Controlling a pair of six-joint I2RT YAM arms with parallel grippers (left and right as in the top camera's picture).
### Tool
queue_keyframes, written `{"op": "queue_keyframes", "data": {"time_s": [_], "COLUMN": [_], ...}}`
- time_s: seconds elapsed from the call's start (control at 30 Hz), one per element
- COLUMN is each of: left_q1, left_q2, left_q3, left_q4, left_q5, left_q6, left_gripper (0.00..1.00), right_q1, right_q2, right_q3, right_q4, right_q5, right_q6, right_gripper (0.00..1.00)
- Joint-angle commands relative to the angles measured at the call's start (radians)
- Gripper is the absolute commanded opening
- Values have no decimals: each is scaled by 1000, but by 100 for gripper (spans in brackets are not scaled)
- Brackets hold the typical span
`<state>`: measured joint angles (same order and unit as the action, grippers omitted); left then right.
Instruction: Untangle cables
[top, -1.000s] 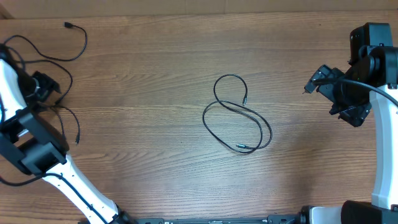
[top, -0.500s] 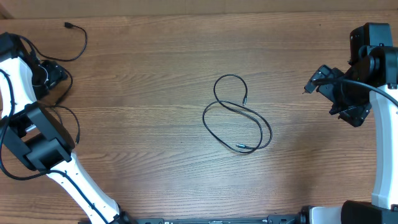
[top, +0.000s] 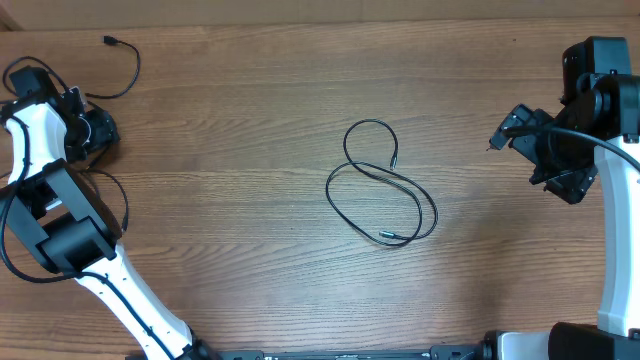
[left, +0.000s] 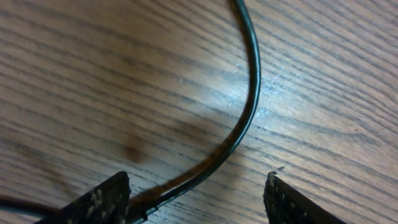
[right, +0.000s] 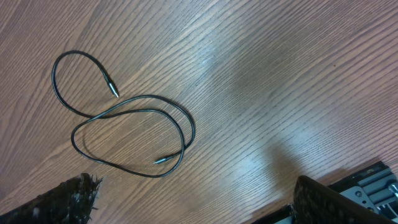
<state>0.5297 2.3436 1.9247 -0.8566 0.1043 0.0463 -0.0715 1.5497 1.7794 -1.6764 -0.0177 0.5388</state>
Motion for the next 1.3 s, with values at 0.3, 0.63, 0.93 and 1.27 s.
{"op": "queue_keyframes", "data": {"time_s": [0.3,0.63,0.93,1.27], "left_q1": [-14,-18,-58,-126], "left_q2": [-4,-4,-4,-4], "left_q3": [-91,-81,-58,-57], "left_q4": [53,70,594,649], "left_q5": [23,132,710,723], "left_q6": [136,-37,-797,-734], "left_gripper": [50,4,4,100], "right_q1": [-3,-3,-3,-3], "right_q2": [3,3,3,3], "right_q3": [6,6,6,6], "right_q4": [3,3,3,3], "right_q5": [14,14,14,14], "right_q6": [4,4,4,4], "right_gripper": [100,100,100,100]}}
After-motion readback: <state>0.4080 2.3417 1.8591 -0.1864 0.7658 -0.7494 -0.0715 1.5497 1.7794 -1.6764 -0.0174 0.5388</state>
